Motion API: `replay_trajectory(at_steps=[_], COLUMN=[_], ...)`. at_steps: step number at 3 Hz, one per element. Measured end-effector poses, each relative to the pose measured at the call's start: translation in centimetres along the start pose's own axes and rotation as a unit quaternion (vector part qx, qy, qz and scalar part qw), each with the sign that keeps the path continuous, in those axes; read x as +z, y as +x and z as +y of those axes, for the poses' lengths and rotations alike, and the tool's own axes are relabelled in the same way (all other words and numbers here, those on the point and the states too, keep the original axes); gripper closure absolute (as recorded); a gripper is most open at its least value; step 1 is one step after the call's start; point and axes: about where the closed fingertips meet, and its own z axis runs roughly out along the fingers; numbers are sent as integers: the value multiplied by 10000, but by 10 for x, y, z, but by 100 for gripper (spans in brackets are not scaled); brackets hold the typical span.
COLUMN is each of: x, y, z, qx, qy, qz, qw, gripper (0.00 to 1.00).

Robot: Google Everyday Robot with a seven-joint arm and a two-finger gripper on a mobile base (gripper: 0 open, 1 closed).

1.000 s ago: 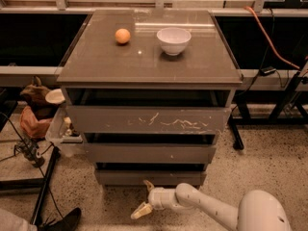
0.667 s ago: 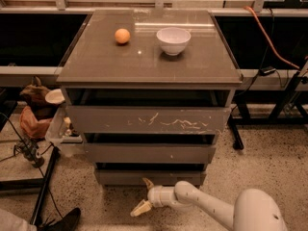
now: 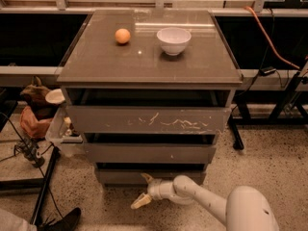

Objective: Close bottom drawer

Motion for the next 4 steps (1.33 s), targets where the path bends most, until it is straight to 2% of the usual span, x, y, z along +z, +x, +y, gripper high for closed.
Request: replay_trajectory(at_steps=[1, 2, 3, 4], x=[-18, -77, -164, -281], y=[5, -3, -14, -16], z=[5, -7, -19, -23], qx=[188, 404, 565, 847], qy=[199, 913, 1908, 3006], qz=[-4, 33, 122, 414], qw=[9996, 9950, 9799, 9491], gripper=[0, 0, 0, 0])
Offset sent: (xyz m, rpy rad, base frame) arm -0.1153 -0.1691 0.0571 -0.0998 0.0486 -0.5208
